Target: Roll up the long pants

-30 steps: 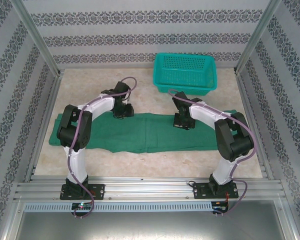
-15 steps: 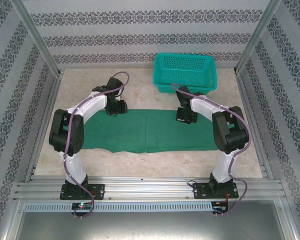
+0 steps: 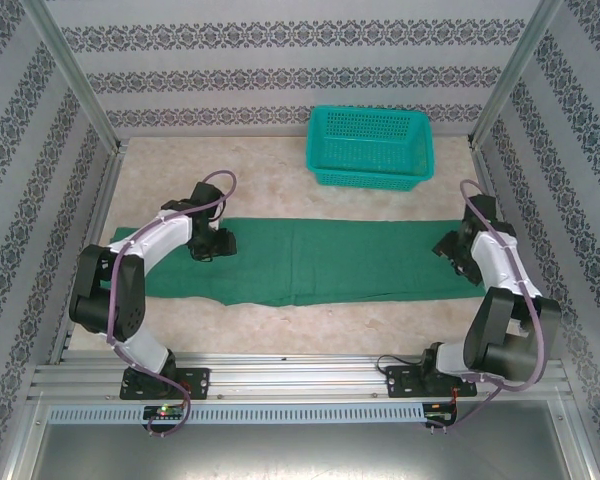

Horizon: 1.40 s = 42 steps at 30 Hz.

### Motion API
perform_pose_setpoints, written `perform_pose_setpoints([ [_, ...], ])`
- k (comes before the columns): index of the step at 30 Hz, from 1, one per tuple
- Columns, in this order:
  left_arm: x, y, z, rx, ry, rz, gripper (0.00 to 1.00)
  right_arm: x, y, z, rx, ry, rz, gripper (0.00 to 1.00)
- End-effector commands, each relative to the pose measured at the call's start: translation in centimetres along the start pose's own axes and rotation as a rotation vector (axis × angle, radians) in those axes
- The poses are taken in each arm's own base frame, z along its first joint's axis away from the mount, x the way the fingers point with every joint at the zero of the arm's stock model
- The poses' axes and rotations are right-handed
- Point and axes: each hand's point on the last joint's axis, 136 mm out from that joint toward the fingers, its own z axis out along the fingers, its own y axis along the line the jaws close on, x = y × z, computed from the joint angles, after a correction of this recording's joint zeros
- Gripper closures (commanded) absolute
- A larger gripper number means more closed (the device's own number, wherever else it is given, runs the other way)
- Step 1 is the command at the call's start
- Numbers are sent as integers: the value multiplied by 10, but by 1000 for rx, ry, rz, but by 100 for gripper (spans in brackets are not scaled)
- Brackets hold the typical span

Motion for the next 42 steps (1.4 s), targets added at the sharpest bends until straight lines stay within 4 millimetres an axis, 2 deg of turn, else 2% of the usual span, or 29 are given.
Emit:
perform_pose_setpoints([
  [1,9,27,7,-27,67,-135,46,16,-22,12,8,76,86,19],
  [4,17,47,6,23,91,-242,47,18,-36,19,2,101,151,18],
  [7,22,68,1,17,68,-309,47,20,-41,26,-25,118,205,18],
  [12,23,72,8,34,78,-329,47,23,-47,43,-3,159,233,18],
  [18,33,79,38,138,130,-456,48,10,-57,61,52,165,277,21],
  [20,40,85,44,155,144,-512,48,1,-59,60,60,155,290,29],
  [21,41,89,46,161,144,-528,49,-5,-58,58,59,139,292,39],
  [22,42,90,47,164,147,-537,49,-8,-59,57,64,125,294,60],
  [23,44,93,48,157,152,-545,50,-12,-63,54,77,107,303,94],
  [24,46,97,48,141,153,-551,50,-14,-67,52,86,94,322,100],
  [29,59,128,47,54,134,-633,54,-12,-91,50,91,58,431,100],
  [32,53,133,44,50,108,-645,58,-12,-95,48,98,31,439,100],
  [35,32,123,30,103,30,-627,59,-19,-79,44,35,2,422,100],
  [37,15,118,12,121,-42,-606,55,-28,-57,34,-49,-58,383,100],
  [39,1,111,-4,152,-88,-589,54,-34,-23,15,-137,-123,287,100],
  [42,-13,101,-24,191,-133,-562,54,-26,38,-25,-222,-218,79,100],
])
